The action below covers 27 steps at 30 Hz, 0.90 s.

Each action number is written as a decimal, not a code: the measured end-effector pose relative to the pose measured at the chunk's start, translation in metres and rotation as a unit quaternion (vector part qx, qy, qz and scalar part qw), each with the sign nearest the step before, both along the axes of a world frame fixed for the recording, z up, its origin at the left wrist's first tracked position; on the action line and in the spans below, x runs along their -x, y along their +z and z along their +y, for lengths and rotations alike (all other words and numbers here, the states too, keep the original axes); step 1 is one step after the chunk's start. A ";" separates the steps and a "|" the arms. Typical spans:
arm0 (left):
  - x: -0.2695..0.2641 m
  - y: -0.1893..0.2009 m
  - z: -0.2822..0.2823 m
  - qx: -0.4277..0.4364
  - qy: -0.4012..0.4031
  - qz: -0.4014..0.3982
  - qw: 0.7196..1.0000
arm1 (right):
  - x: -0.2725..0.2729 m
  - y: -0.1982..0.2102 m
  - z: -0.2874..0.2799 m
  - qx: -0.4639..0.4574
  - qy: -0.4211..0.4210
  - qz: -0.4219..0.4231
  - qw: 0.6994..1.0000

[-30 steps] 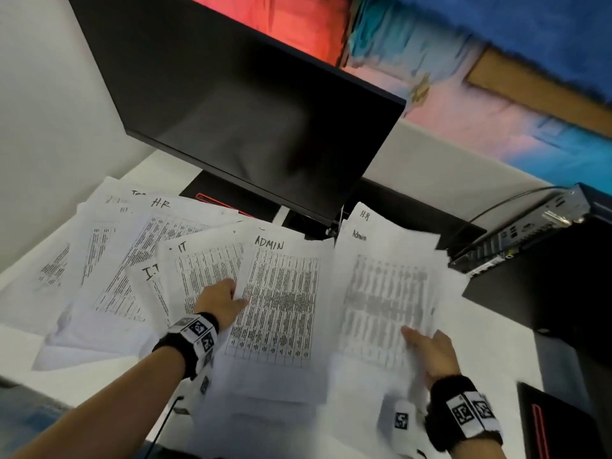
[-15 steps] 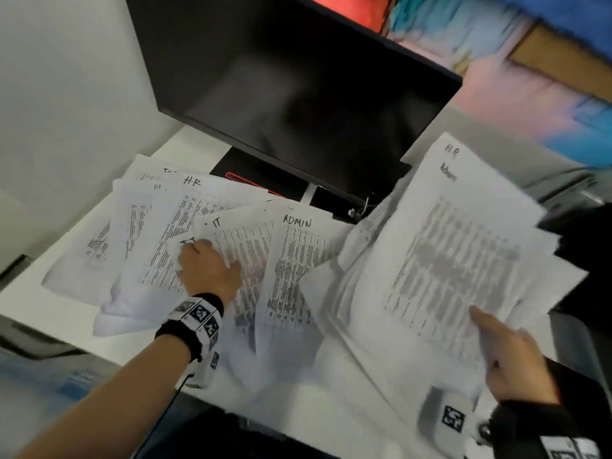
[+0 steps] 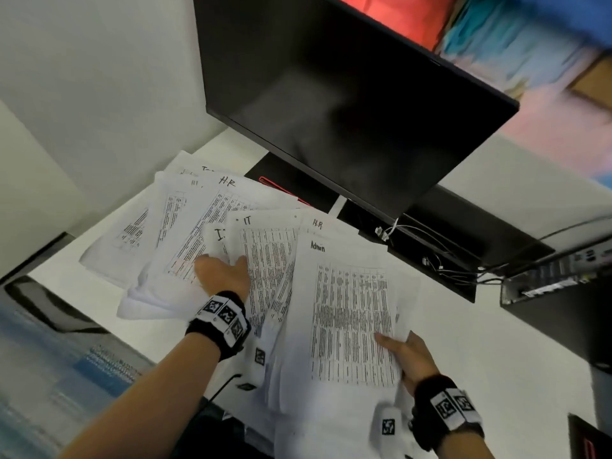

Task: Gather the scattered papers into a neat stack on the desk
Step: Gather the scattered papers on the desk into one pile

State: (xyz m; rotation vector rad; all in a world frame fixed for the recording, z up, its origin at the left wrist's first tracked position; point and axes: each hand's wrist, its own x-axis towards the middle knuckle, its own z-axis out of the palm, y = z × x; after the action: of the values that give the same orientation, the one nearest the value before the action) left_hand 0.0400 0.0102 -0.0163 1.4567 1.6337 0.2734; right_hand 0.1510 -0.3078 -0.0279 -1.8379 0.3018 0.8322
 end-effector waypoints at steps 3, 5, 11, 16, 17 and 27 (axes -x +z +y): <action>-0.013 0.006 -0.014 0.017 -0.102 0.001 0.995 | -0.009 -0.008 -0.011 0.019 0.020 0.023 0.999; -0.020 0.007 -0.020 -0.031 -0.185 0.038 0.981 | -0.013 -0.010 -0.025 0.009 0.012 0.039 0.999; -0.040 0.014 -0.031 -0.113 -0.354 -0.045 0.927 | -0.045 -0.065 -0.093 -0.044 -0.077 0.064 0.994; -0.057 0.002 -0.050 0.044 -0.454 -0.072 0.887 | -0.025 0.004 -0.045 -0.089 -0.032 0.066 0.993; -0.060 -0.001 -0.054 0.018 -0.464 -0.068 0.883 | -0.026 0.004 -0.042 -0.085 -0.023 0.065 0.994; -0.045 -0.014 -0.013 -0.146 -0.335 0.062 0.929 | -0.013 0.002 -0.027 -0.077 -0.088 0.059 0.991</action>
State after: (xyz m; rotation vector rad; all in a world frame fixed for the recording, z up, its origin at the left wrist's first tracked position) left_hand 0.0846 -0.0028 -0.0304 2.2025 1.1224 0.0305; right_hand 0.1638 -0.3349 -0.0257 -1.5974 0.4568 0.8195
